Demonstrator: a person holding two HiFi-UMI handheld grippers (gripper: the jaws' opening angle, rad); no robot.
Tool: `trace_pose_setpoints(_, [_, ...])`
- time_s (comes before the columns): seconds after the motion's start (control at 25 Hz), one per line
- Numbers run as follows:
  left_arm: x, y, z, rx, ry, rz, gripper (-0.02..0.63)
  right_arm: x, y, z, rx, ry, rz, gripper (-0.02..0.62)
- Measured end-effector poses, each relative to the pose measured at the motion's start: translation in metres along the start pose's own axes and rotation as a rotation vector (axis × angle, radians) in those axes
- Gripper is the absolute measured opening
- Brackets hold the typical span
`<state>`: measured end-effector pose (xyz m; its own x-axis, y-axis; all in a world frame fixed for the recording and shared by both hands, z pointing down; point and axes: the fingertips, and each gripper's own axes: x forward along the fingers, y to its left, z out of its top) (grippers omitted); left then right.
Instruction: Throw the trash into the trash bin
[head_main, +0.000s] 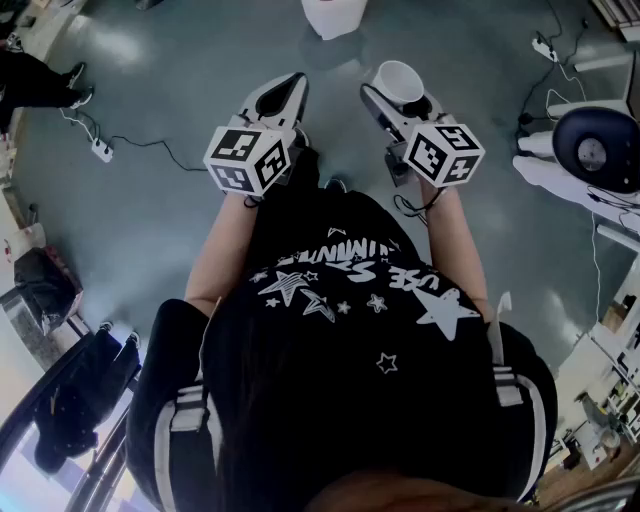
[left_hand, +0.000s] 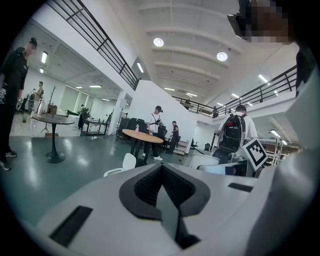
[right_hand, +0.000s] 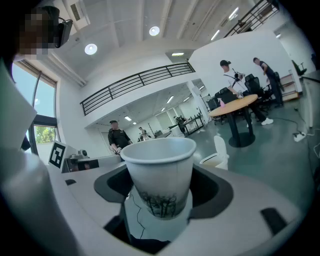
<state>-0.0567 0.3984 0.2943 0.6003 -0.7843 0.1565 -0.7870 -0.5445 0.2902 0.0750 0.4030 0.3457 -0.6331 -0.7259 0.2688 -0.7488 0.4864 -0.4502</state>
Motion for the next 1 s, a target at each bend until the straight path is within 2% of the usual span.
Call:
trace_pose_setpoints(0.28, [0.006, 0.004, -0.003, -0.004, 0.010, -0.022, 0.011, 0.003, -0.001, 0.000, -0.006, 0.005, -0.017, 0.333])
trace_pose_setpoints(0.72, [0.097, 0.098, 0.038, -0.005, 0.023, -0.080, 0.011, 0.097, -0.047, 0.061, -0.011, -0.004, -0.101, 0.333])
trace_pose_setpoints(1.0, [0.150, 0.152, 0.073, -0.030, -0.020, -0.085, 0.011, 0.159, -0.067, 0.097, -0.050, 0.002, -0.136, 0.333])
